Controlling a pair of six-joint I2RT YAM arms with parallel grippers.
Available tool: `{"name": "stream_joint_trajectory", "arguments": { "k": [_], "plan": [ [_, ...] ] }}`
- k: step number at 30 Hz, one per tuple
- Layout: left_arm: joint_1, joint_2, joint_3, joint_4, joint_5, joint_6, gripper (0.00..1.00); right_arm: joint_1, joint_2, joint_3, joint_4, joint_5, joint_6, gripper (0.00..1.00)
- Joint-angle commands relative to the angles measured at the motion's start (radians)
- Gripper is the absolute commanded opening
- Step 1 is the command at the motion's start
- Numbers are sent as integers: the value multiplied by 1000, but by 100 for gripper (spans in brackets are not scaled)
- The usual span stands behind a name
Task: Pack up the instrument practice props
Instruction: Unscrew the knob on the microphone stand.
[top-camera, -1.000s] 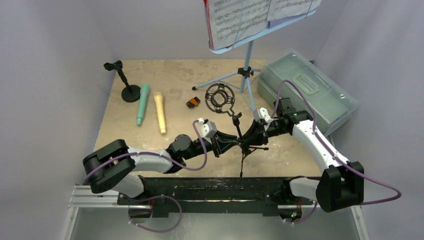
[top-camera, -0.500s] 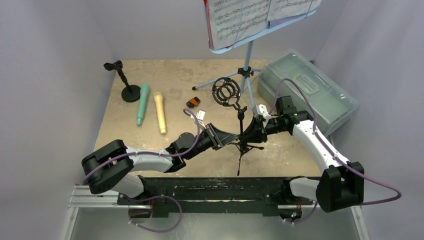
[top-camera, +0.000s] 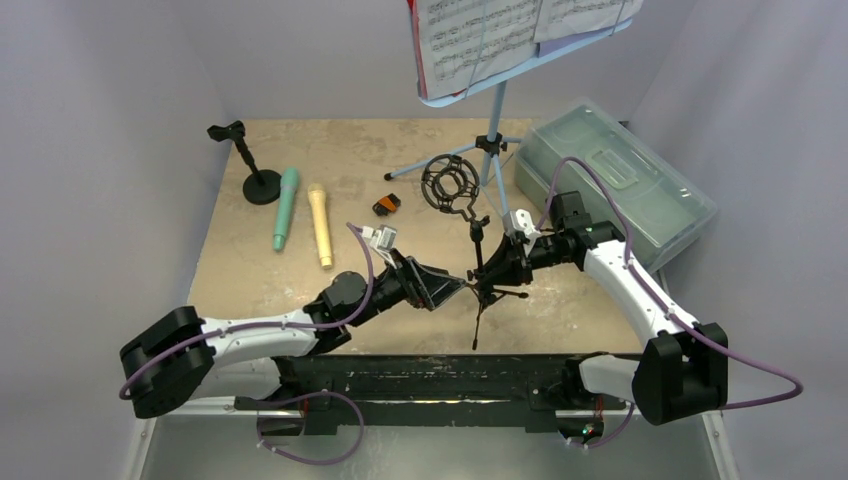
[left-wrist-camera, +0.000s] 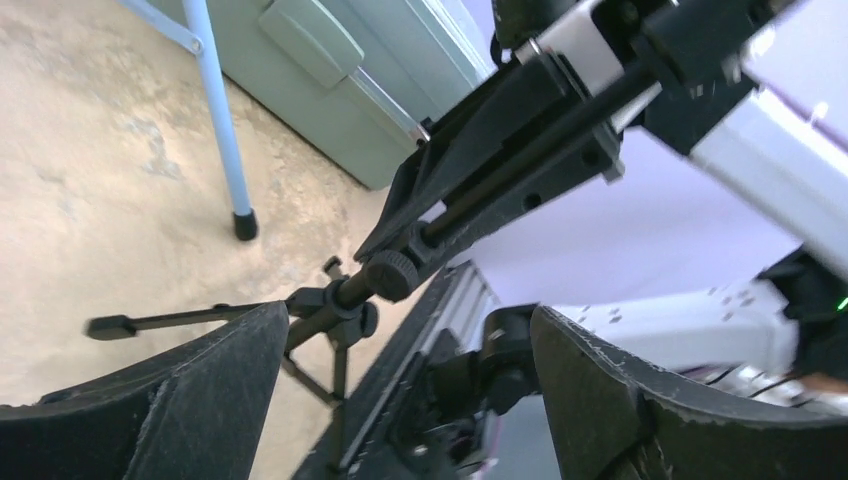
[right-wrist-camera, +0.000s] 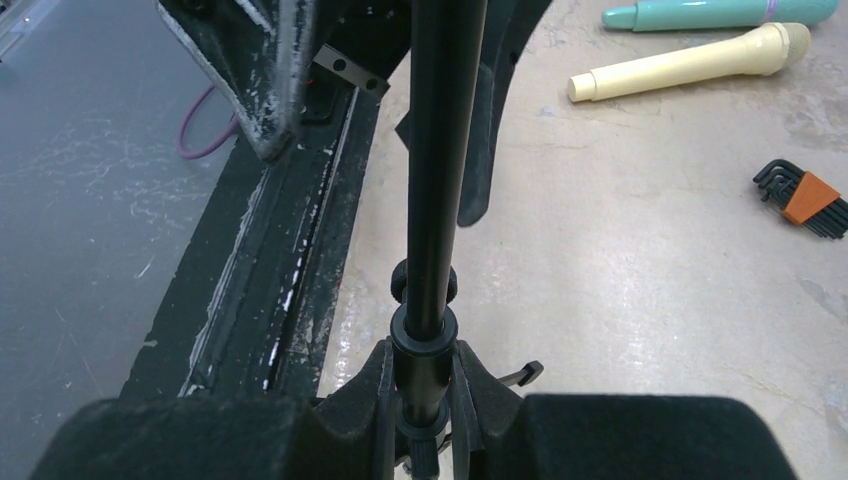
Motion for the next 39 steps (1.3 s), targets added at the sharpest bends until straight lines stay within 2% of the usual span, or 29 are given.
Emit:
{"name": "stream_joint_trajectory", "arguments": {
  "k": [1,6,11,20,24,32,36,39],
  "plan": [
    [5,-83,-57,-11,87,416,91,4,-20,20,17,-69,-21,0],
    [0,-81,-114,125,160,743,91,4,-14,20,4,-74,-37,0],
    [-23,4,-78,222,158,979,91,4,-12,22,-9,-76,-51,0],
    [-24,167,-7,385,159,1077,88,4,-9,24,-25,-79,-71,0],
    [-25,192,11,409,148,1069,80,4,-8,25,-30,-81,-77,0],
    [-24,252,47,451,213,1026,53,4,-7,25,-34,-81,-80,0],
    [-24,285,53,476,241,983,44,4,-9,27,-35,-81,-82,0],
    [-24,292,53,482,243,976,27,4,-9,26,-37,-81,-82,0]
  ]
}}
